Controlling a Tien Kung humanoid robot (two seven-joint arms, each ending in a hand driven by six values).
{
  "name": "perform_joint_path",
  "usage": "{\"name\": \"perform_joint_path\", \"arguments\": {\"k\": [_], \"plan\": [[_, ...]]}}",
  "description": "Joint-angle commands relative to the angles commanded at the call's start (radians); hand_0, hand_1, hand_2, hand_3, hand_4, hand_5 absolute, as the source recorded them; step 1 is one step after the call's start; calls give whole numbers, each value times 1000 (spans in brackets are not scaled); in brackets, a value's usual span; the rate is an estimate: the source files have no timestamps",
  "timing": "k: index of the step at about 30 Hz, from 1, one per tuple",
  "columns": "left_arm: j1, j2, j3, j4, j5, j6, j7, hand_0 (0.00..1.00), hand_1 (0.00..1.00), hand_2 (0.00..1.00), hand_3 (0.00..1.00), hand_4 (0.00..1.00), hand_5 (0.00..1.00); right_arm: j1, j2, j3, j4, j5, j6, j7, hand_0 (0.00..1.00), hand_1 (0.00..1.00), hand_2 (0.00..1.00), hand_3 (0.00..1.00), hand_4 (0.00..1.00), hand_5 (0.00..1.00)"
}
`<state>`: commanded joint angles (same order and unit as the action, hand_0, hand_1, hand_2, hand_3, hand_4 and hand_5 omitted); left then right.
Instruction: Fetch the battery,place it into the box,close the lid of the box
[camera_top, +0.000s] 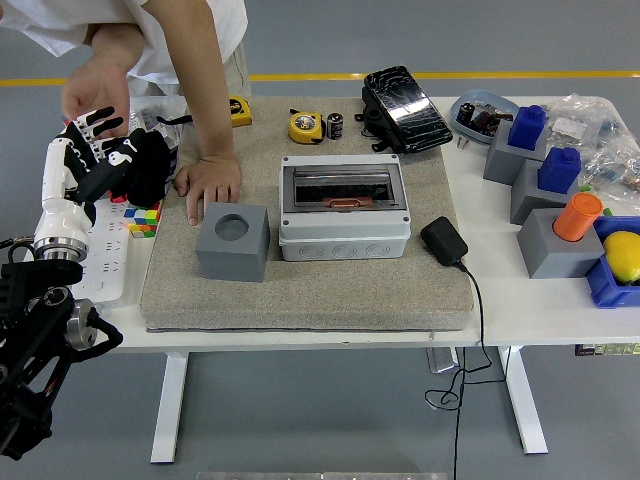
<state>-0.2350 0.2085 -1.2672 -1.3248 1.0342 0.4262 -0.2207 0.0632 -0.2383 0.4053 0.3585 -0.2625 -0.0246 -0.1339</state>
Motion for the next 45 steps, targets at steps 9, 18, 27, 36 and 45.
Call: {"name": "perform_joint_path", "arguments": {"k": [9, 18, 27, 36, 45], "plan": [[1, -2, -4, -1, 1, -1, 2, 589, 570, 699, 699, 927, 292, 1, 1, 1, -1, 0, 0, 0, 678, 722, 716, 690, 998, 697], [0, -2, -6, -2, 3, -2, 5, 587, 568, 699, 698, 926, 291, 3, 2, 3, -1, 0, 0, 0, 678, 722, 716, 689, 998, 697], [0, -3, -6, -1, -1, -6, 9, 743, 583, 698, 696, 926, 292, 4, 1, 4, -1, 0, 0, 0, 677, 722, 715, 689, 998, 697], [1, -4, -8, 2, -5, -7, 5, 794, 590, 698, 696, 926, 292, 4, 2, 3, 0, 0, 0, 0, 678, 722, 715, 689, 998, 696], [0, -2, -7, 6, -10, -14, -4, 961, 593, 697, 696, 930, 291, 4, 2, 4, 0, 0, 0, 0, 676, 722, 715, 689, 998, 695]]}}
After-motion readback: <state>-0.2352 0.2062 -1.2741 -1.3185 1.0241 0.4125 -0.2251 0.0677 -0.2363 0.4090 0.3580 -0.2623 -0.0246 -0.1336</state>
